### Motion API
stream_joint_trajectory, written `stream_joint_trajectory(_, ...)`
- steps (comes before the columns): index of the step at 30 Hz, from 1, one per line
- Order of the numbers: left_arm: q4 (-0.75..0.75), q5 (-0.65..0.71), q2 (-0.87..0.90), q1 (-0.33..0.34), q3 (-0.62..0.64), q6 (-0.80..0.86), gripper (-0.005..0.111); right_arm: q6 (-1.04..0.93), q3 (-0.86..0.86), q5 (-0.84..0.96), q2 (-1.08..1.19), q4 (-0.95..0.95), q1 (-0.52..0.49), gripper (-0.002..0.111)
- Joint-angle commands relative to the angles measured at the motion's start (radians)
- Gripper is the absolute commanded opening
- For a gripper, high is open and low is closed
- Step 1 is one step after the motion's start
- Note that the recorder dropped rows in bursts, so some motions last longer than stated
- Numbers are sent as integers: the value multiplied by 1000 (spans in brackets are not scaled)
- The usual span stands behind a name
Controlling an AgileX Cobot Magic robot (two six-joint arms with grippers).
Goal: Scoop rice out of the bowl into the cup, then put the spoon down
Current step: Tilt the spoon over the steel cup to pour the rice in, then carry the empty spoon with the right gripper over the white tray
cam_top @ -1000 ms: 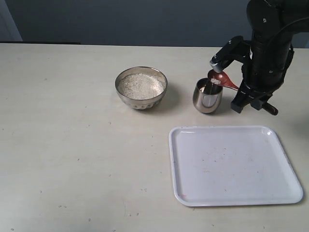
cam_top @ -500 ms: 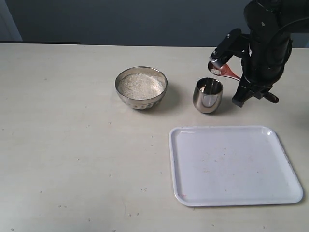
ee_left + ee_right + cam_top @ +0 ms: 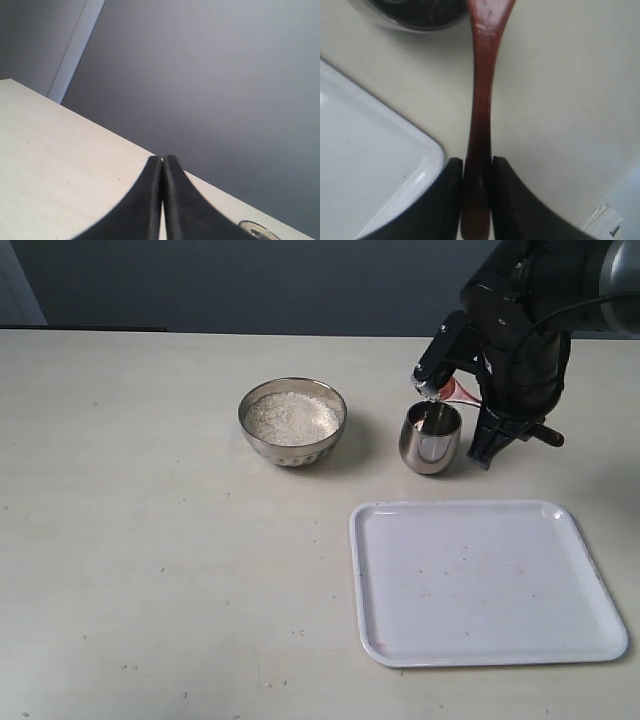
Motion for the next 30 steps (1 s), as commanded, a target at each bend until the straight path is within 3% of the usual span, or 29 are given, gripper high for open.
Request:
stream_joint_trajectory(1,4,-9,-3,3,-3,1,0,15,1,-3,1,-50,-1,-1)
stream_joint_trajectory(18,4,-9,-3,3,-3,1,0,115,85,-11,1,-154,-1,-1)
stream_joint_trajectory(30,4,-9,-3,3,-3,1,0,186,88,-4,1,-255,81,-1)
